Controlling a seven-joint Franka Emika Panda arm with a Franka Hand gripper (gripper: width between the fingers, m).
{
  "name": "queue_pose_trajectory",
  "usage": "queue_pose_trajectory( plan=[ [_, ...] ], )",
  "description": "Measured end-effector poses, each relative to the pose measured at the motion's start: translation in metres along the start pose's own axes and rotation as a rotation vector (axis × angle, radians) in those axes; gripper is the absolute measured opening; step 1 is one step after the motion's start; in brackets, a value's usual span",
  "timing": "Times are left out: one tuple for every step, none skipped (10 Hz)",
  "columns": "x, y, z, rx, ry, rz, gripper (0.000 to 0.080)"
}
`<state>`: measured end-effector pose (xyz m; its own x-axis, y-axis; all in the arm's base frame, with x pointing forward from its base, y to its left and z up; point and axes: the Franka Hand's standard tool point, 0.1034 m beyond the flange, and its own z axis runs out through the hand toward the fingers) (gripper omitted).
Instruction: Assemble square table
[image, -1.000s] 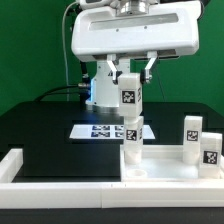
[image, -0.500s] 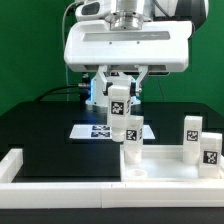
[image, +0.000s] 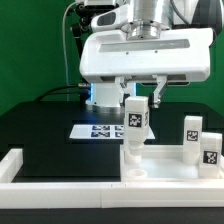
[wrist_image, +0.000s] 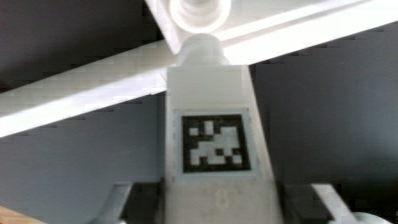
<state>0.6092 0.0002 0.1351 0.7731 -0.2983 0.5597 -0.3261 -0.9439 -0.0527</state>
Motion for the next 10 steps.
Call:
queue_pose_trajectory(
  plan=[
    [0.0, 0.0, 0.0, 0.0, -0.001, -0.001, 0.0291],
    [0.0, 0.0, 0.0, 0.0, -0.001, -0.001, 0.0291],
    [0.0, 0.001, 0.001, -0.003, 0.008, -0.004, 0.0291],
    [-0.003, 0.005, 0.004, -0.009, 0.021, -0.007, 0.0291],
    [-0.006, 0.003, 0.007, -0.01, 0.016, -0.011, 0.0291],
    [-0.009, 0.002, 0.009, -0.011, 0.011, -0.016, 0.0291],
    [-0.013, 0.001, 0.012, -0.013, 0.006, -0.02, 0.0291],
    [-0.017, 0.001, 0.015, -0.015, -0.001, -0.025, 0.0291],
    [-0.021, 0.0, 0.018, -0.018, -0.006, -0.03, 0.0291],
    [-0.026, -0.001, 0.021, -0.021, -0.014, -0.036, 0.0291]
  ],
)
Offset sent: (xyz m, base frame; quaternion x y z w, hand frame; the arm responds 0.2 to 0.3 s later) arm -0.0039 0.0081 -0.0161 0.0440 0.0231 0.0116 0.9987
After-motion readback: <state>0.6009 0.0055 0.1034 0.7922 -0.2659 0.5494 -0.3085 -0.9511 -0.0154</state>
